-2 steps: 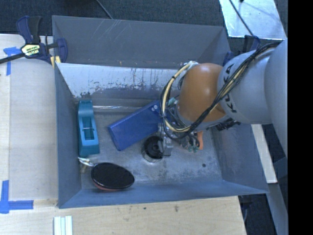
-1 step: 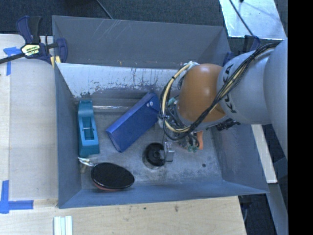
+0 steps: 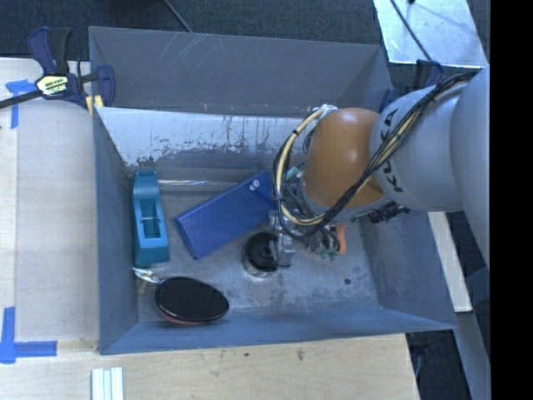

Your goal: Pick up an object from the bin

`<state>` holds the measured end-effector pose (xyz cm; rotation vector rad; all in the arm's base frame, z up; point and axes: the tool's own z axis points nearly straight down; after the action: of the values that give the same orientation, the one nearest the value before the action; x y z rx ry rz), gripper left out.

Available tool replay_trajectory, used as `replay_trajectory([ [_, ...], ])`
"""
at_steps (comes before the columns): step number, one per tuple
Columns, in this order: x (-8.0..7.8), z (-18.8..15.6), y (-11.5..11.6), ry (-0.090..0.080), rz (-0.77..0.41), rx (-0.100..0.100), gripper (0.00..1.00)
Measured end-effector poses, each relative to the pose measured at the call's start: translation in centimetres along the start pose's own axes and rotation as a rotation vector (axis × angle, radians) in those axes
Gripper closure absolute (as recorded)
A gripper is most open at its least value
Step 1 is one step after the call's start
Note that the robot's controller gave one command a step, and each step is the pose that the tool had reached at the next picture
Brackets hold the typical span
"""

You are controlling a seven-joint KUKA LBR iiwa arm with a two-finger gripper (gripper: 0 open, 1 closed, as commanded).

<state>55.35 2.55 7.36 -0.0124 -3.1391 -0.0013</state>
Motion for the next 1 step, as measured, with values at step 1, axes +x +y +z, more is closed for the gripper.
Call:
replay_trajectory([
  [1, -0.01, 0.0, 0.0, 0.0, 0.0, 0.0, 1.0],
])
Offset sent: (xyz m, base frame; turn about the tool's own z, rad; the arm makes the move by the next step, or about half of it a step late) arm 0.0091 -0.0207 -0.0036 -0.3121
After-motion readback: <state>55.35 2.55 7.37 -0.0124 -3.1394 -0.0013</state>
